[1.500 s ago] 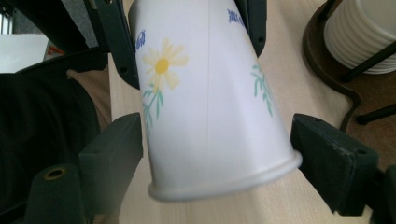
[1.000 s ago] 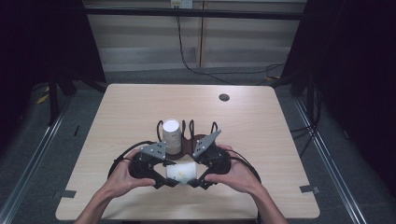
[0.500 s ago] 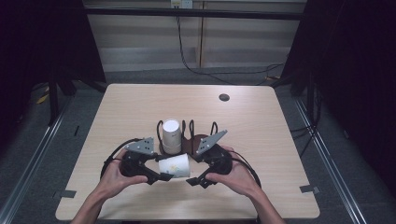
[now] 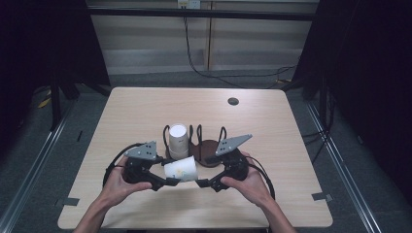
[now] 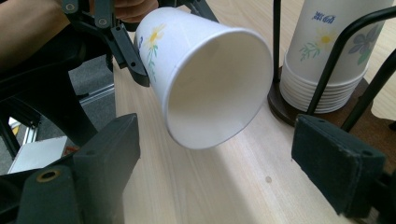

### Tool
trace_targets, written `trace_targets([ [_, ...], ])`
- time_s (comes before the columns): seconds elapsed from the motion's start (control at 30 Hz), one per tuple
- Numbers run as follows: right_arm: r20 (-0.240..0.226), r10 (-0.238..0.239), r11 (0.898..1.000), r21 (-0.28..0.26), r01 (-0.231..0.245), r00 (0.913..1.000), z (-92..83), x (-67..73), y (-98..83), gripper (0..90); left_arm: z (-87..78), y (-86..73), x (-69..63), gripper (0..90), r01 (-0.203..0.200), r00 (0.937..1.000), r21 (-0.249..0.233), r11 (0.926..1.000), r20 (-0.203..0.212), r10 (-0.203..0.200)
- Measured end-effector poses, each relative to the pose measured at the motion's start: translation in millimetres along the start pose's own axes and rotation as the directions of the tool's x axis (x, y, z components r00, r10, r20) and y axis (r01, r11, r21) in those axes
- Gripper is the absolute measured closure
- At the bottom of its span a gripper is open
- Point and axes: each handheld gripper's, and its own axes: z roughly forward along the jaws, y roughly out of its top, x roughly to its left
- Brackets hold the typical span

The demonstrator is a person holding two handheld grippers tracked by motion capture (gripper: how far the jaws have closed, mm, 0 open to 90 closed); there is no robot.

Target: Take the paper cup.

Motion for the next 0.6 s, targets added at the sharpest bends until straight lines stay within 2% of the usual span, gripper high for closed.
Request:
trace_targets([
  [0.1, 0.001, -0.003, 1.0, -0.016, 0.003, 1.0, -0.3, 0.6, 0.0, 15.1, -1.7, -0.1, -0.2, 36.7, -0.003, 0.9999, -0.015, 0.9999, -0.012, 0.003],
  [0.3, -0.01, -0.008, 0.998, -0.063, 0.008, 0.9999, -2.8, 0.6, 0.1, 14.6, -4.6, -0.1, 0.0, 36.7, 0.001, 1.0, -0.074, 0.9972, 0.007, -0.001],
  [0.6, -0.009, -0.011, 0.989, -0.148, 0.009, 0.9999, -5.0, 1.5, -0.2, 14.6, -3.3, 0.8, -3.5, 36.8, -0.039, 0.9992, -0.131, 0.9906, -0.006, 0.039],
])
